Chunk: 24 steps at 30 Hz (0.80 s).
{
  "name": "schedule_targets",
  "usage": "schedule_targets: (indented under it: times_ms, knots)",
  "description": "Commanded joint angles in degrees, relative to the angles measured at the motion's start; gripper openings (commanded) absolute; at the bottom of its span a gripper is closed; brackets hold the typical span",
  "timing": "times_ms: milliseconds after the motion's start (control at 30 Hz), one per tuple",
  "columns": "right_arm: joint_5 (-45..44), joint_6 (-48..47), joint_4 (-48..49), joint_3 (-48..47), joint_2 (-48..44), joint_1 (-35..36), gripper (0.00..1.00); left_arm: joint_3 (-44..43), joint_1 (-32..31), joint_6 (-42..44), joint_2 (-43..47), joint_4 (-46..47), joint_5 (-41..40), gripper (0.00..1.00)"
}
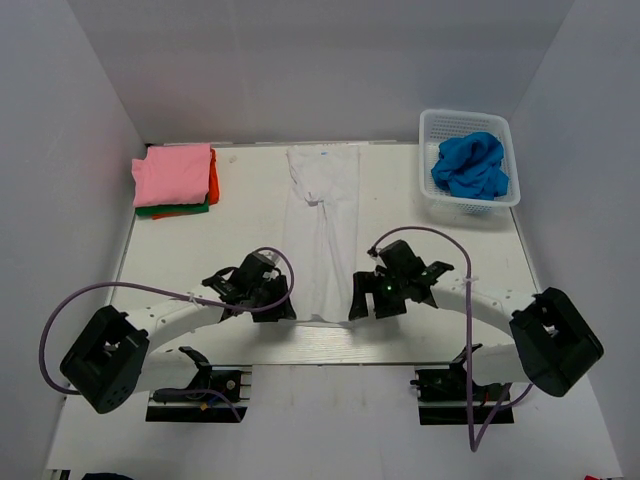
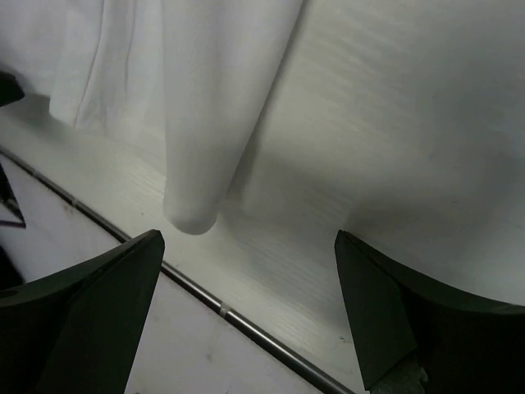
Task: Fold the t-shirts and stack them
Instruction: Rotate the tshirt 90 degrees, then grab the bottom of the folded rectangular tshirt with both arms
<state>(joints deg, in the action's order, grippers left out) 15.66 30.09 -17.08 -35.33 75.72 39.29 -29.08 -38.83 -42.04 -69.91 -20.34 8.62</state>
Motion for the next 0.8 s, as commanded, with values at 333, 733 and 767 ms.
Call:
schedule_targets:
  times_ms: [333, 733, 767]
  knots:
    - [6.8, 2.5, 7.5, -0.4, 5.7, 4.1, 0.36, 2.0, -1.0, -0.1, -1.0, -0.6, -0.1, 0.20]
    - [1.1, -0.3, 7.7, -8.3, 3.2, 4.1, 0.00, -8.7, -1.0, 0.4, 1.4, -3.2, -5.5, 0.00]
    - [-1.1, 0.1, 6.8, -8.9, 2.8, 3.9, 0.00, -10.7, -1.0, 0.4, 0.7, -3.8, -6.1, 0.00]
